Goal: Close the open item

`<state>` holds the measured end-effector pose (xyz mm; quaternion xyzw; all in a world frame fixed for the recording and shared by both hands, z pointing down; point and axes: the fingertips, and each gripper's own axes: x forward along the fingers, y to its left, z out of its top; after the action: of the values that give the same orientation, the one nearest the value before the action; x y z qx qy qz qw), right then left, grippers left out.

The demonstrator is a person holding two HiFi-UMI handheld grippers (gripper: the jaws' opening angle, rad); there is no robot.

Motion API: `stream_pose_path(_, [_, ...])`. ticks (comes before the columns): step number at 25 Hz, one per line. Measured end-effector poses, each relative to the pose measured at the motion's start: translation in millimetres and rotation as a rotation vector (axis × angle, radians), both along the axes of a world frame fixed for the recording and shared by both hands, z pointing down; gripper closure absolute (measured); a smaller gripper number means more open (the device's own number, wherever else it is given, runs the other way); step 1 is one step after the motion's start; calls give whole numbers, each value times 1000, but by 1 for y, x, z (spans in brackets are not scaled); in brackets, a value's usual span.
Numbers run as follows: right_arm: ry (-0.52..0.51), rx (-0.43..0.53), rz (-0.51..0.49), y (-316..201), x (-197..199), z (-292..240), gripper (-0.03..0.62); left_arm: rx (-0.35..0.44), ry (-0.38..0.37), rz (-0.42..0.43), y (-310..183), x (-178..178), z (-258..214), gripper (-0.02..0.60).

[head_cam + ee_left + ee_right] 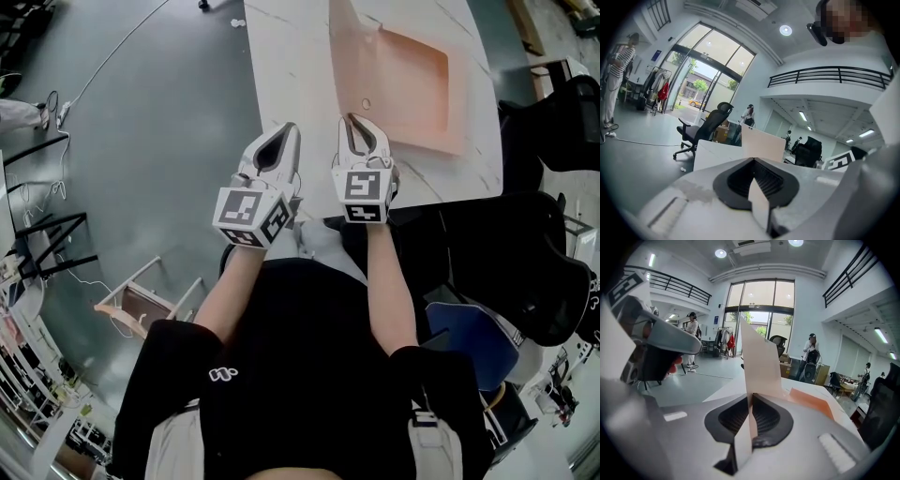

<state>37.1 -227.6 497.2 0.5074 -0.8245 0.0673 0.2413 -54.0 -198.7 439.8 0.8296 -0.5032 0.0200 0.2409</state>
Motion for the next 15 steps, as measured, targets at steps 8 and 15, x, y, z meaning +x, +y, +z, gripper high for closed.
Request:
stream_pose_path(8, [-15,-11,-90,24,-37,-2,572,3,1,-31,11,-19,0,584])
stream_pose_path(15, [-52,-19,-149,52,-73,-8,572,6,-1,-47,23,-39,-2,584])
